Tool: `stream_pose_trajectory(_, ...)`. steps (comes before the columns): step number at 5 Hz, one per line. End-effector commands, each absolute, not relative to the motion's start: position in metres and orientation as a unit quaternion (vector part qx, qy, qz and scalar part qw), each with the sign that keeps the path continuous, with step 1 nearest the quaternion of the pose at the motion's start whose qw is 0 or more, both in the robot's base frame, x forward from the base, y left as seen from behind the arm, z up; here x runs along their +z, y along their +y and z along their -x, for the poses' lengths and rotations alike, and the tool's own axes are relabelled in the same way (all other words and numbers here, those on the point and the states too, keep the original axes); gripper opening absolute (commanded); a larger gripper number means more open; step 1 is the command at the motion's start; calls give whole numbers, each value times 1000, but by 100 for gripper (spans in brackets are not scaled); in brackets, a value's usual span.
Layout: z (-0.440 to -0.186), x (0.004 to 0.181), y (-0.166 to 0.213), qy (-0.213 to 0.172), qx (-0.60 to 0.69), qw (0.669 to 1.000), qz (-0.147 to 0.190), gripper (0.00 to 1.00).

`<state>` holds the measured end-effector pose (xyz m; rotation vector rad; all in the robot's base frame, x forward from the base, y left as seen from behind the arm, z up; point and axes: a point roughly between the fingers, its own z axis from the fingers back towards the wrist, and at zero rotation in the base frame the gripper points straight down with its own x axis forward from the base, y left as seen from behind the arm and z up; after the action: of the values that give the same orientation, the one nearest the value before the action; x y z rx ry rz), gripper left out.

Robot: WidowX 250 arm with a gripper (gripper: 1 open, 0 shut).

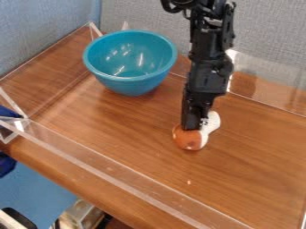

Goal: Remove the mushroom from inside the blue bowl and put it on the table

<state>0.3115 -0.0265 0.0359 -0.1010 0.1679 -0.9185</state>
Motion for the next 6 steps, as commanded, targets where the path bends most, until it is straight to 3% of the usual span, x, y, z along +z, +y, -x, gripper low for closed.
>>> stream_pose_trajectory(1,-310,20,-14,87,-443,890,53,0)
stream_pose_trajectory(5,-299,7,-12,96,-472,874,62,0)
stream_pose_trajectory(6,-297,15,-18,99,-482,869,44,0)
